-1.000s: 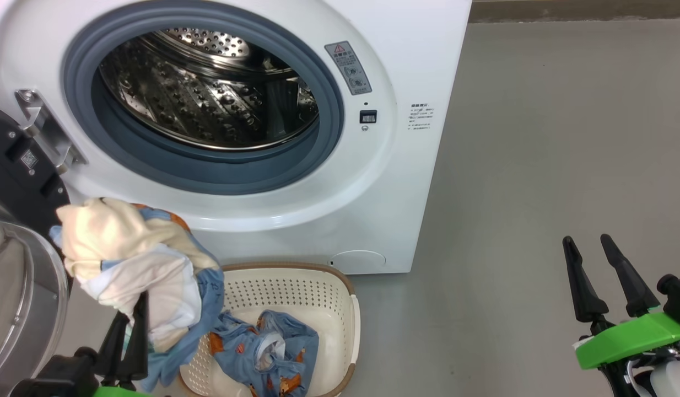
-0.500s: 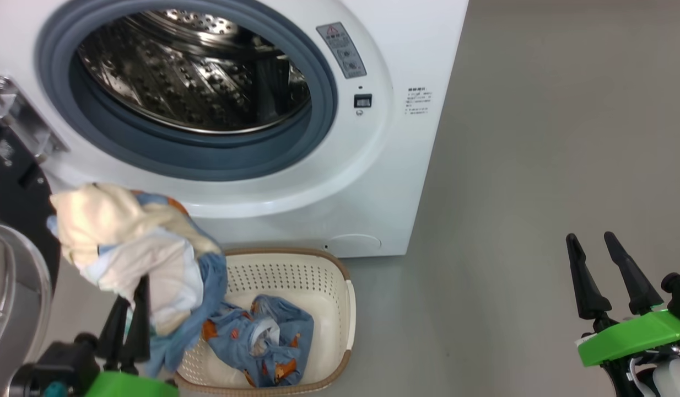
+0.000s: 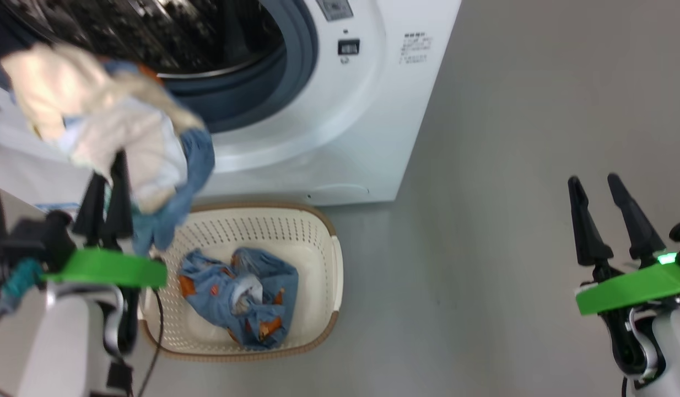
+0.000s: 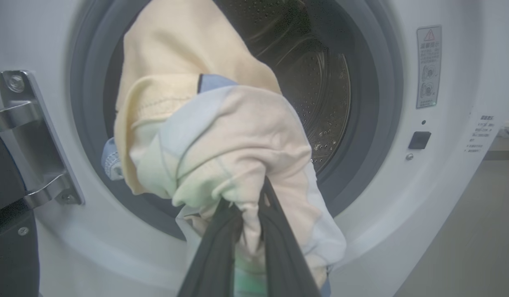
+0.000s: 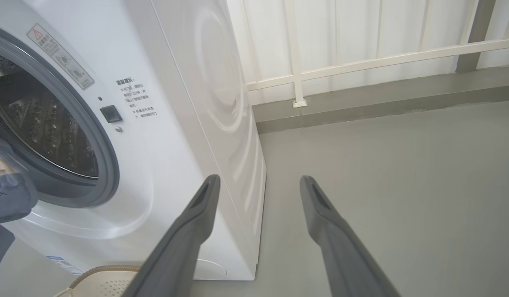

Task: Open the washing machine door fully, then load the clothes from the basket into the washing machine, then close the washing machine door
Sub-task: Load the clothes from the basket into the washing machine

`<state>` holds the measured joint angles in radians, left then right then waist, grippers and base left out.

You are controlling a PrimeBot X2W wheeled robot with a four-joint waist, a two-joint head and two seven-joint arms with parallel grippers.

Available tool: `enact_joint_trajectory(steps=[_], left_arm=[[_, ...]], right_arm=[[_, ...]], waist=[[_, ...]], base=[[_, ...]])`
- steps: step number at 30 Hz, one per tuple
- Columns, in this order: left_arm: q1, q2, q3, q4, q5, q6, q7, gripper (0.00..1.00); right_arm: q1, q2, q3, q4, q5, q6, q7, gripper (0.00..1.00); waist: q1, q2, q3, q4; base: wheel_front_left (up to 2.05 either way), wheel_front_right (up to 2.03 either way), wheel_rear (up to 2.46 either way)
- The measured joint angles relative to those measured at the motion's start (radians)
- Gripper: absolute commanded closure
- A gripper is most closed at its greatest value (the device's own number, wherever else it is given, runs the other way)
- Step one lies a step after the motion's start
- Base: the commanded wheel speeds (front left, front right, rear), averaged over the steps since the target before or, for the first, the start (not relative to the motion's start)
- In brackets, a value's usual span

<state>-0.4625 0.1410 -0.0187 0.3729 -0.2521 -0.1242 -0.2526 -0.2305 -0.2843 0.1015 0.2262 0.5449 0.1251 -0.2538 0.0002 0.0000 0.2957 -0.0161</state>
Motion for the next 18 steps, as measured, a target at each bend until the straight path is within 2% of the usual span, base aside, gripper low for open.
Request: enact_joint_trajectory(steps=[18], left_arm=[[-0.512,0.068,0.033,0.342,0.044,-0.003,-0.003,1.0]], right_arm=[[-0.156,0.03,0.028,-0.007,0.0,0.0,0.0,0.0]], waist=[[0.0,0.0001,0.219,-0.08]], base=[[0.0,0.0,0.0]])
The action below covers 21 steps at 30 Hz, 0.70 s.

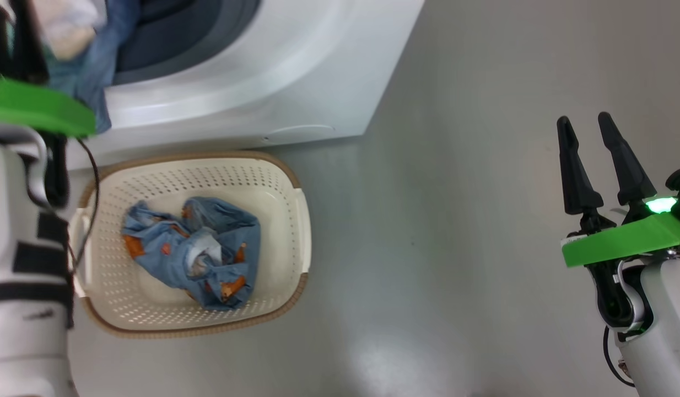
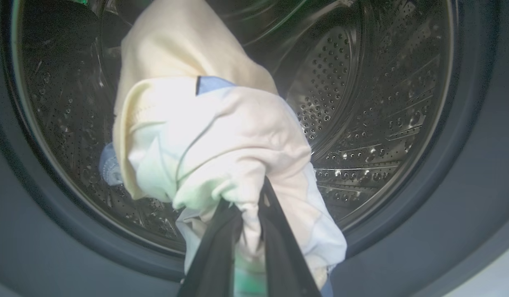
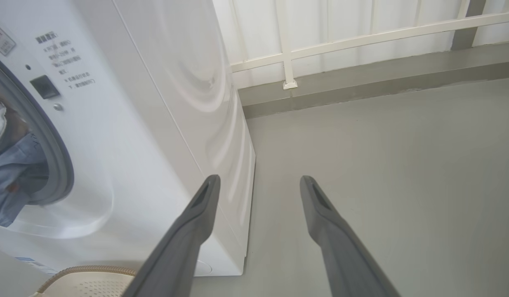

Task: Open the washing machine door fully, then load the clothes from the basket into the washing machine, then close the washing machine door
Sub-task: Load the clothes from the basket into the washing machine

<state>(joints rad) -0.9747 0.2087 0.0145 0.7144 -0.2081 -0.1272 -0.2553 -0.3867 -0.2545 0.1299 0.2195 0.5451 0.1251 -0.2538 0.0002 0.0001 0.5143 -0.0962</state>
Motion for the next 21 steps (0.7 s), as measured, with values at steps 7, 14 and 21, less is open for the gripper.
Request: enact_joint_trajectory(steps=[7,14,21], left_arm=[[-0.161,0.036,0.0,0.149,0.015,-0.001,0.0,1.0],[-0.28,0.077,0.007,0.198,0.042,0.015,0.0,1.0],[-0.311,0.104,0.03,0.097,0.084,0.058,0.0,1.0]], right_arm=[[-0.025,0.01,0.008,-0.004,0.001,0.0,0.0,0.0],[-0.049,0.026,0.022,-0.007,0.001,0.0,0.0,0.0],[-0.061,0.033,0.026,-0.01,0.002,0.0,0.0,0.0]], waist=[[0.0,-0.0001,0.055,-0.043],[-0.0001,0.0,0.101,-0.083],[-0.0001,0.0,0.134,-0.119]], base=[[0.0,0.0,0.0],[0.0,0.0,0.0],[0.0,0.0,0.0]])
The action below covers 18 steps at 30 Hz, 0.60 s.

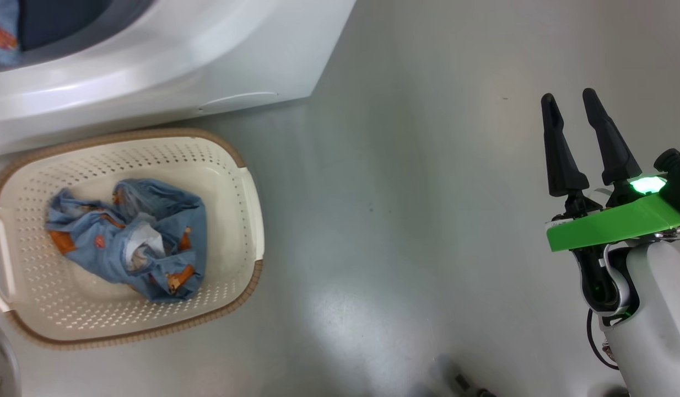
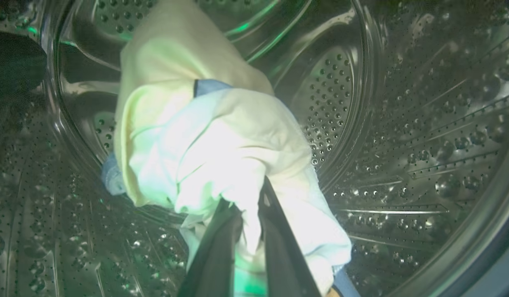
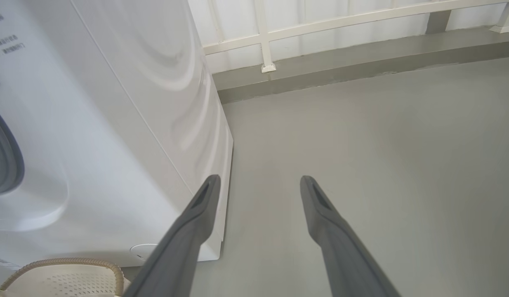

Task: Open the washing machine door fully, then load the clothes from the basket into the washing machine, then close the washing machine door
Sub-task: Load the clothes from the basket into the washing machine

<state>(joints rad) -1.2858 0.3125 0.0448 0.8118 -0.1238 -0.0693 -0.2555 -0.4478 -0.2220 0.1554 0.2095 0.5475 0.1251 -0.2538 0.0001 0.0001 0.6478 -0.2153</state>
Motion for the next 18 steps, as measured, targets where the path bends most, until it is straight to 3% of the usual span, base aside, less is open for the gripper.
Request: enact_joint_trajectory(steps=[2,3,4,5,18], left_arm=[[0.0,0.002,0.008,-0.037,0.009,0.008,0.0,1.0],[0.0,0.002,0.013,-0.047,0.012,0.009,-0.001,0.75],[0.001,0.002,0.016,-0.05,0.013,0.014,-0.001,0.1],[0.003,0.001,0.02,-0.051,0.013,0.018,-0.001,0.0],[0.05,-0.021,0.062,-0.068,0.02,0.016,-0.001,0.0]], right_arm=[[0.0,0.002,0.0,0.0,0.0,0.0,0.0,0.0],[0.0,0.002,0.0,0.0,0.0,0.0,0.0,0.0],[0.0,0.003,0.0,0.0,0.0,0.0,0.0,0.0],[0.0,0.004,0.0,0.0,0.0,0.0,0.0,0.0],[0.0,0.006,0.01,0.001,0.0,0.0,0.0,0.0]], waist=[[0.0,0.0,0.007,-0.007],[0.0,0.0,0.009,-0.009],[0.0,0.0,0.011,-0.011],[0.0,0.0,0.013,-0.013],[0.0,0.0,-0.008,-0.001]], base=[[0.0,0.0,0.0],[0.0,0.0,0.0],[0.0,0.0,0.0],[0.0,0.0,0.0],[0.0,0.0,0.0]])
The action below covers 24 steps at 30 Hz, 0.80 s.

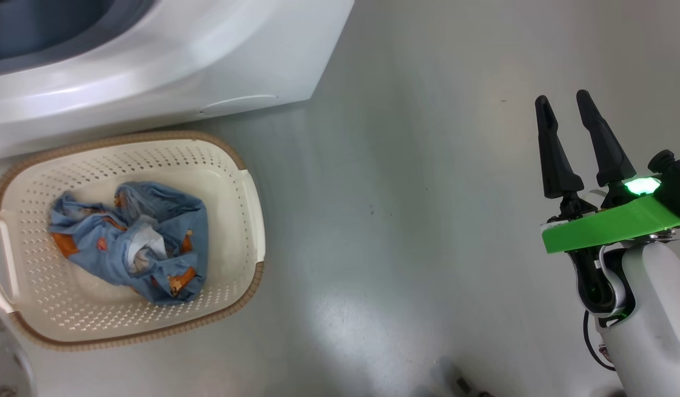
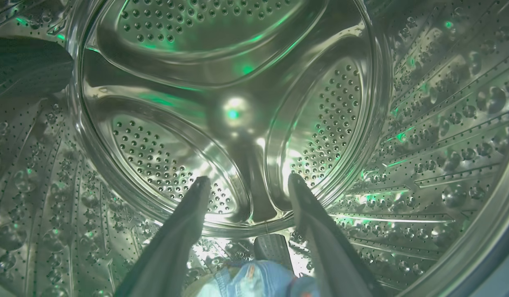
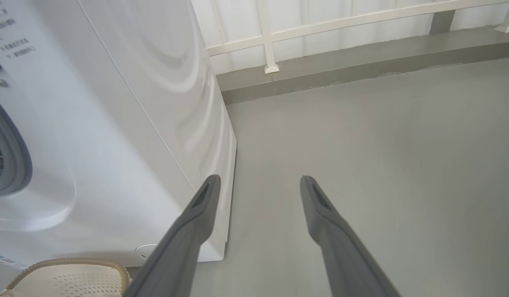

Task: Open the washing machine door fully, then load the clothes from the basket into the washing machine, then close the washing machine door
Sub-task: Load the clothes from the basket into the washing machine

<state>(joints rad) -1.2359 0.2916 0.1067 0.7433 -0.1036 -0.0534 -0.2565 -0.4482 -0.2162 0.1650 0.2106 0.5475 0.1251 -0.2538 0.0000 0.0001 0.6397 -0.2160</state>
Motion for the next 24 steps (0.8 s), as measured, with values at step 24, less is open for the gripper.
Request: enact_joint_trajectory(steps=[24], left_arm=[[0.303,-0.121,0.06,-0.109,0.001,-0.053,0.0,0.0]], right_arm=[[0.008,-0.038,0.0,0.014,0.0,0.0,0.0,0.0]], waist=[[-0.0002,0.0,-0.112,0.054]], base=[[0.0,0.0,0.0]])
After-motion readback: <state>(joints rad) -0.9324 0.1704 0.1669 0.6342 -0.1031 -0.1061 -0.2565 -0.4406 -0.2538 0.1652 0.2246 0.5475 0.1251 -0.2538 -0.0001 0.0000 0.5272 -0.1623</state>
